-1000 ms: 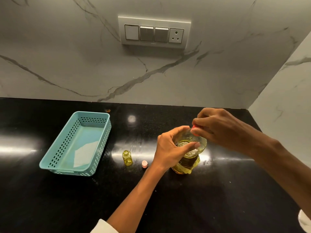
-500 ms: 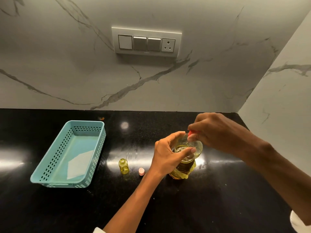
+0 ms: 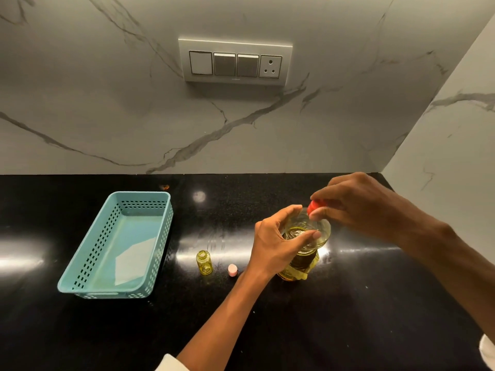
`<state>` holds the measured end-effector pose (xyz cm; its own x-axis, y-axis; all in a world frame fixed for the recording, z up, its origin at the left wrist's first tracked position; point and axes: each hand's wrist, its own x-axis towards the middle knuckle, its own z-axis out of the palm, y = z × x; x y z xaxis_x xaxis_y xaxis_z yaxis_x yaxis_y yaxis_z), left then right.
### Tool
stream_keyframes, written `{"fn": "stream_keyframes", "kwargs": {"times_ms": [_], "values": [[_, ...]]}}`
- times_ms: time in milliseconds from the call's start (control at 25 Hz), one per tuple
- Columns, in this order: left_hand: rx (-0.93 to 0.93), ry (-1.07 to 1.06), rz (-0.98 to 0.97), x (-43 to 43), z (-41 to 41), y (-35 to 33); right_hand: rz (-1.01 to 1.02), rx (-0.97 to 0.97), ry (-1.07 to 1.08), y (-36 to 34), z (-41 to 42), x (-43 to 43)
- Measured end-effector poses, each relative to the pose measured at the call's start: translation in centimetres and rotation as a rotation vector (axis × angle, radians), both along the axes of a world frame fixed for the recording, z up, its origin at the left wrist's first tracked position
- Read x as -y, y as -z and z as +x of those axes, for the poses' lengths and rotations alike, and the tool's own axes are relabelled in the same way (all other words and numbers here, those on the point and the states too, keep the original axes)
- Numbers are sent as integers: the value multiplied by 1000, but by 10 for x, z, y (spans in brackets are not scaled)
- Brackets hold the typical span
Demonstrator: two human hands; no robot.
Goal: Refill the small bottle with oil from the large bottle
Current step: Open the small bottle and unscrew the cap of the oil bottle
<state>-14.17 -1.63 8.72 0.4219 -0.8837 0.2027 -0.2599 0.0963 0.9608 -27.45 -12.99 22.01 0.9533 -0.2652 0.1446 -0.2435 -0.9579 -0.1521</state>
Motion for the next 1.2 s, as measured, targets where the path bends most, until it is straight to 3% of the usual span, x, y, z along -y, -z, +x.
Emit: {"fn": "stream_keyframes", "kwargs": {"times_ms": [120, 320, 440, 520, 640, 800, 1000, 1080, 1200], "values": [[-2, -2, -4, 0, 0, -2, -15, -75, -119, 1, 4, 3], [-12, -9, 1, -1, -1, -1, 388, 31, -24, -14, -1, -3], [-1, -7, 3, -2, -1, -1, 77, 24, -5, -12, 2, -4], [3, -2, 3, -2, -1, -4, -16, -29, -75, -10, 4, -5], [-12, 9, -10, -2, -1, -4, 40, -46, -151, -6, 2, -1], [-10, 10, -23, -3, -2, -3, 381, 71, -34, -11, -5, -2], [28, -2, 6, -3, -1, -4, -85, -25, -84, -2, 0, -3], [33, 6, 9, -3, -1, -4, -78, -46, -180, 1, 2, 1], [7, 10, 4, -3, -1, -3, 138, -4, -135, -7, 0, -1]]}}
